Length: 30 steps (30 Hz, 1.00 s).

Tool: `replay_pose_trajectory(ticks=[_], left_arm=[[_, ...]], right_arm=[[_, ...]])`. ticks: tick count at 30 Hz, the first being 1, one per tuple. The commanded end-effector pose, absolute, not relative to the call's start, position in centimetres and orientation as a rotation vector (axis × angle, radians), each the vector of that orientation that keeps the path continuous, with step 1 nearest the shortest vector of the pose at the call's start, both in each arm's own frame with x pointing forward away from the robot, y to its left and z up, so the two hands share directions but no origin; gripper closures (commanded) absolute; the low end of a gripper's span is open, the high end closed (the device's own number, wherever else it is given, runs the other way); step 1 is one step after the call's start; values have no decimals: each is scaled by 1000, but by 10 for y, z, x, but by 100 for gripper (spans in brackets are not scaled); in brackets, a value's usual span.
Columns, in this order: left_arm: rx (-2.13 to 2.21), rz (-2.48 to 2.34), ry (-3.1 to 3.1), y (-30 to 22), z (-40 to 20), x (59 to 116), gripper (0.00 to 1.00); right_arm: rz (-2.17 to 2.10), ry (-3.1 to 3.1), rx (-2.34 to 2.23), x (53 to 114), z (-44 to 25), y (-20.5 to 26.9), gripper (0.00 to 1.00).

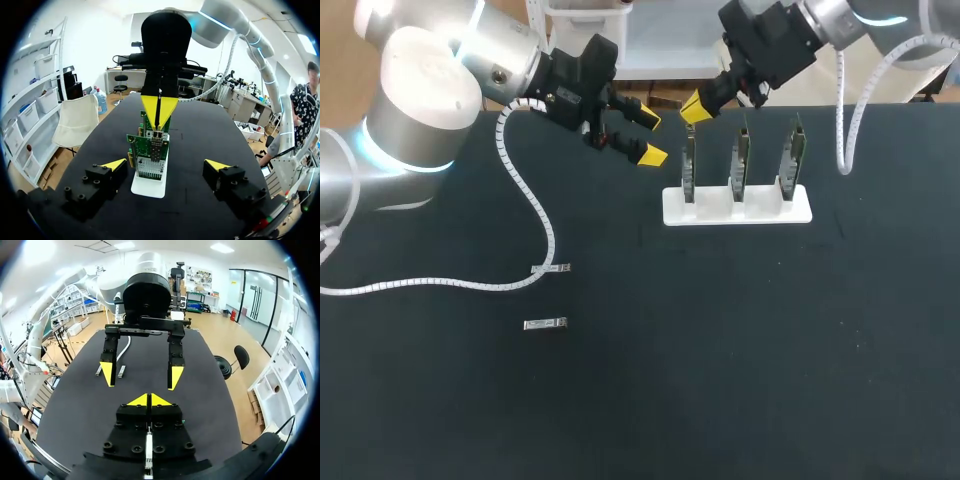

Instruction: Pick up the optical module with the left hand, and insert it into the network port with the right hand.

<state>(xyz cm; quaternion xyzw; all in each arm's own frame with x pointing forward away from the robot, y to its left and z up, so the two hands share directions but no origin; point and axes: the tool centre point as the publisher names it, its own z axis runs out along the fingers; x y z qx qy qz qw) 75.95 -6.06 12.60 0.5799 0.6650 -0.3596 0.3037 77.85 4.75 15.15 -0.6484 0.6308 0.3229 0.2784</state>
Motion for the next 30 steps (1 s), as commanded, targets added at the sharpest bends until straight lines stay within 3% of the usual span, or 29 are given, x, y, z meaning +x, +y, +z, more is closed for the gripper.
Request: replay_pose_trajectory(ticks=[1, 30], left_arm=[[1538, -952, 1761, -61, 126, 760, 0], [1538, -952, 1761, -61, 126, 760, 0]], right_arm=[[874, 1695, -1742, 782, 151, 48, 100], [869, 1742, -1747, 781, 139, 44, 100]])
